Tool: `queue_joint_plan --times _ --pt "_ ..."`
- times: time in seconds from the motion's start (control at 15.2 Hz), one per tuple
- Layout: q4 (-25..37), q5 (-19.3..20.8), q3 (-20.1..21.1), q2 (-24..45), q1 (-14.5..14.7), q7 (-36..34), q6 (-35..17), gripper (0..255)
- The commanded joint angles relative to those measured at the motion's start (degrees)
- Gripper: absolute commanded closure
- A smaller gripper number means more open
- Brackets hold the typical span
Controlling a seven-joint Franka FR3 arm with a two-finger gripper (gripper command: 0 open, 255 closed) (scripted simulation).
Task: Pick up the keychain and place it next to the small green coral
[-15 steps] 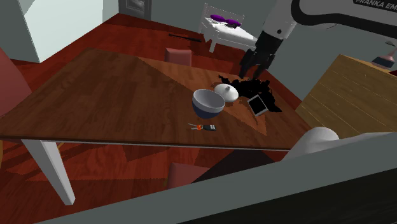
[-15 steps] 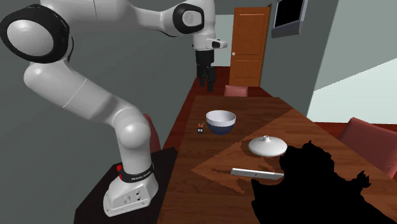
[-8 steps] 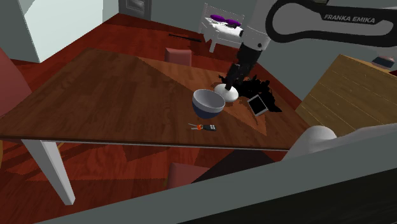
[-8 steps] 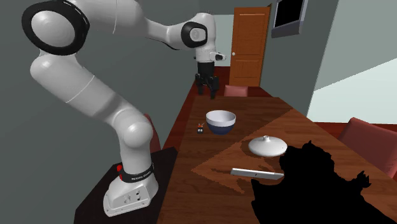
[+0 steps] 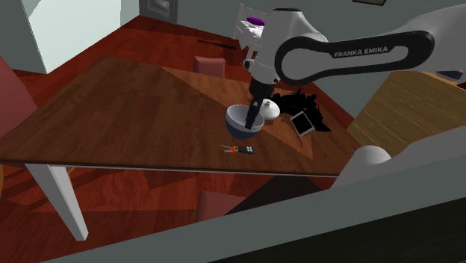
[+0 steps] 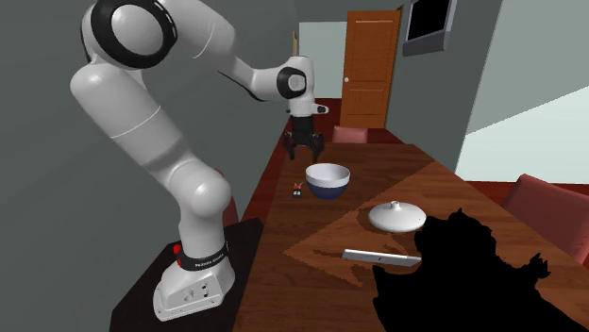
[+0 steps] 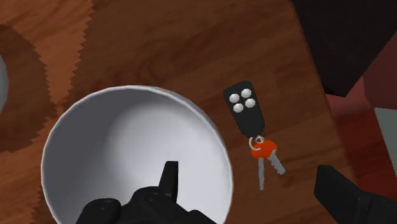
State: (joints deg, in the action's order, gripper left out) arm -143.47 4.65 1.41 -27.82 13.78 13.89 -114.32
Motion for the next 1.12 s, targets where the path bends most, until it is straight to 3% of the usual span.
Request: queue_joint_plan --times 0.0,0.33,0.79,1.06 --pt "-1.5 0.9 0.9 2.3 1.8 3.3 -3.0 0" --pt "-4.1 3.3 2.8 7.7 5.1 9.7 -9.5 0" --pt "-7.4 4.6 2.6 11.2 4.3 9.0 -16.3 0" --pt "-7.4 4.6 2.6 11.2 4.3 9.0 -16.3 0"
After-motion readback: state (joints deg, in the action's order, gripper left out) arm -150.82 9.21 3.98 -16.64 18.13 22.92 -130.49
